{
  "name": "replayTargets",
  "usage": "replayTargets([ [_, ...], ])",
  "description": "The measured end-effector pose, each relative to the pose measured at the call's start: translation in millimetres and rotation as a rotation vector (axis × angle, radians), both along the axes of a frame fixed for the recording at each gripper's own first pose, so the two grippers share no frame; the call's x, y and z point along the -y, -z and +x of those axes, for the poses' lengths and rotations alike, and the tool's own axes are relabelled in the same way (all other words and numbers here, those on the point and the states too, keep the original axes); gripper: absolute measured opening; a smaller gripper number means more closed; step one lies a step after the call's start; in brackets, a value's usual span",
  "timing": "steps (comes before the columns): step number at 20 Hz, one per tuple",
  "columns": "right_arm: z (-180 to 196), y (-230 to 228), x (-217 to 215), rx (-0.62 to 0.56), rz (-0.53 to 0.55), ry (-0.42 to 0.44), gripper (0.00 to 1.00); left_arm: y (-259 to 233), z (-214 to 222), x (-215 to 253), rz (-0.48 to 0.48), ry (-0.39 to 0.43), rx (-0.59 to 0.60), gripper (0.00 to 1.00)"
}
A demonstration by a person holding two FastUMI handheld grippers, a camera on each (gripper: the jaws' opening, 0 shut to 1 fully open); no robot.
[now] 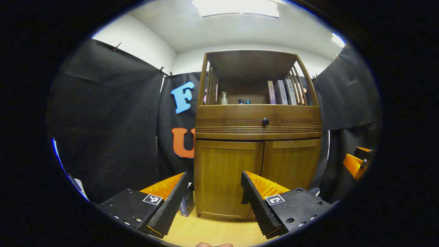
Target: Open the right door of the double-door shoe cabinet with the right hand, and open the left door with the left hand.
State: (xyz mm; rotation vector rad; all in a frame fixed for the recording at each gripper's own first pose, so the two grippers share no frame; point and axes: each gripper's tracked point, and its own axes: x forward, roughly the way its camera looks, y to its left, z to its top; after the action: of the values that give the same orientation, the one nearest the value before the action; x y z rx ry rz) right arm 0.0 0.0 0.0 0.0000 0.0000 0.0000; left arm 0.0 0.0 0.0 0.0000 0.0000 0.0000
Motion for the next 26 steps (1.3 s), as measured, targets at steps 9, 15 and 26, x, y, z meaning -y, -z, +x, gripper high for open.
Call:
replayTargets([
  [9,-3.6,-8.2,1.5,0.006,0.015,-0.004,0.94,0.3,-1.2,18.2,0.019,0.019,-0.012,0.93],
  [15,8.5,5.3,-14.5,-0.021,-0.012,0.099,0.96,4.6,28.6,21.1,0.033,0.129,-0.010,0.93],
  [26,74.4,60.4,-90.5,-0.135,0.000,0.088,0.95,23.0,66.9,-52.4,0.046,0.107,-0.009,0.93],
])
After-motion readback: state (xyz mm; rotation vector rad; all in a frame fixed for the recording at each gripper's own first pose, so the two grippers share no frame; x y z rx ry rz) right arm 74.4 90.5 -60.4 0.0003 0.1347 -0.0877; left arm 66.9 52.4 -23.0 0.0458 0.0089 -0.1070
